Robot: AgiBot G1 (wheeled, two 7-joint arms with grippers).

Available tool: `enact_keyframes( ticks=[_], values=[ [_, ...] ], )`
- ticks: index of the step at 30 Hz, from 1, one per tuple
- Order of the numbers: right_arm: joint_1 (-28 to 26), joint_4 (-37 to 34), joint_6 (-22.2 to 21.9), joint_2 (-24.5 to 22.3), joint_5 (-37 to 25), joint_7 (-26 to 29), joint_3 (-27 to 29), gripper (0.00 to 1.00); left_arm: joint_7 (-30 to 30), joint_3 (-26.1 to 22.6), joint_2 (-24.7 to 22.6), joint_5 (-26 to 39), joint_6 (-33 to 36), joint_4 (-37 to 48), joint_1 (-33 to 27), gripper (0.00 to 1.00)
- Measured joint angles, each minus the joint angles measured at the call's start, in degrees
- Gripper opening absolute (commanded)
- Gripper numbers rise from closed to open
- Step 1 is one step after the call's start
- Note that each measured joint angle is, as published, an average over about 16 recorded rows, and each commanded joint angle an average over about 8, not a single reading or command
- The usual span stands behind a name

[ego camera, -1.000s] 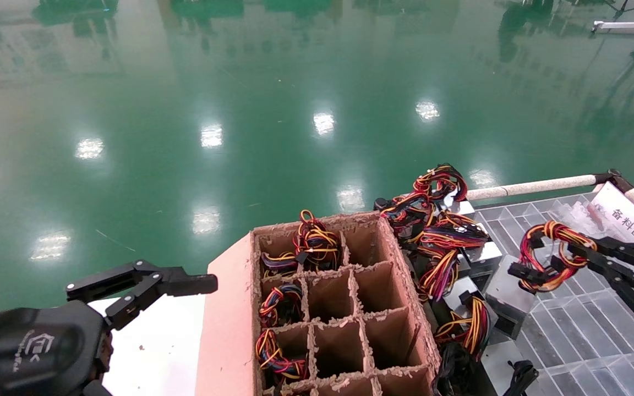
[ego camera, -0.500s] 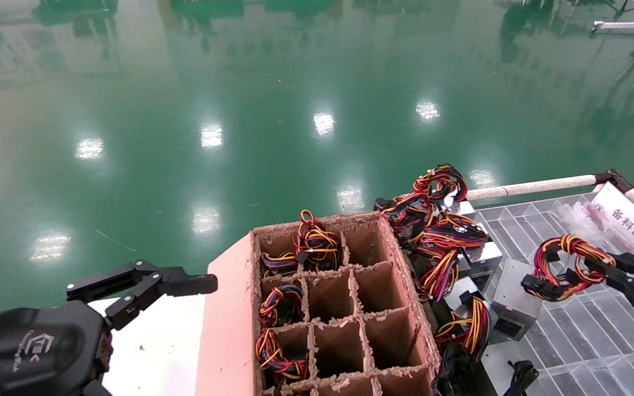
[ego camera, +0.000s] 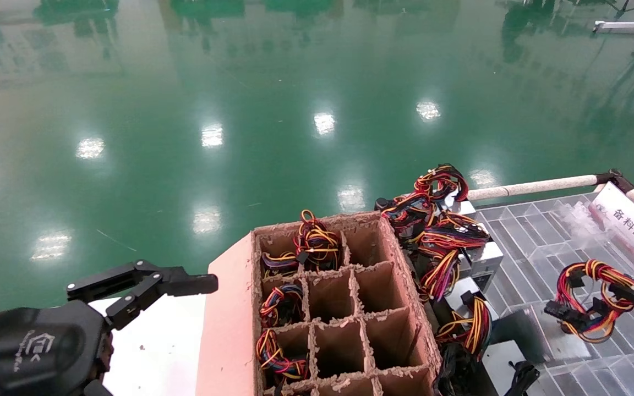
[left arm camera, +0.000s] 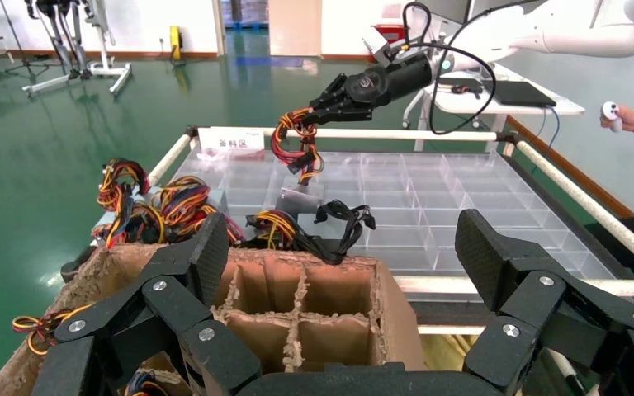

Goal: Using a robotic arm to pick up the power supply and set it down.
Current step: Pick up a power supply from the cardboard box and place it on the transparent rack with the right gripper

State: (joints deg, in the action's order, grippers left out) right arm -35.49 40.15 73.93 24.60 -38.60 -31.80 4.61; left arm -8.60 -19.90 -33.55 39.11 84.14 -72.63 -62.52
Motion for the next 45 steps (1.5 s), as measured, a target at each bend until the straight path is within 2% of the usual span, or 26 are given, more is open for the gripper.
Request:
enact_keyframes(
  ticks=[6,13,25,26,27,33,34,35,45],
  values=[
    [-1.2,1.6,-1.5,1.1,-1.2,0.7,-1.1,0.0,0.0,0.0,0.0,0.0,0.0,0.0,0.0,1.0],
    [-5.2,2.9,-3.6,3.1,-3.8,1.6,-3.6,0.0,0.0,0.0,0.0,0.0,0.0,0.0,0.0,1.0],
    [-11.9,1.1,-4.6,5.7,-7.3,1.9,-6.8,0.0,0.0,0.0,0.0,0.0,0.0,0.0,0.0,1.0],
    [-12.2,0.9,-4.5,5.9,-7.5,1.9,-7.0,0.04,0.0,0.0,0.0,0.0,0.0,0.0,0.0,1.0],
    [-12.6,0.7,-4.5,6.0,-7.7,1.9,-7.2,0.14,0.0,0.0,0.0,0.0,0.0,0.0,0.0,1.0],
    [-14.1,-0.6,-4.1,6.9,-8.5,2.4,-8.2,0.89,0.0,0.0,0.0,0.0,0.0,0.0,0.0,1.0],
    [-14.2,-0.8,-4.1,7.1,-8.6,2.5,-8.3,0.97,0.0,0.0,0.0,0.0,0.0,0.0,0.0,1.0],
    [-14.4,-0.9,-4.0,7.2,-8.7,2.6,-8.4,1.0,0.0,0.0,0.0,0.0,0.0,0.0,0.0,1.0],
    [-14.8,-1.3,-3.7,7.6,-8.7,3.2,-8.8,1.0,0.0,0.0,0.0,0.0,0.0,0.0,0.0,1.0]
  ],
)
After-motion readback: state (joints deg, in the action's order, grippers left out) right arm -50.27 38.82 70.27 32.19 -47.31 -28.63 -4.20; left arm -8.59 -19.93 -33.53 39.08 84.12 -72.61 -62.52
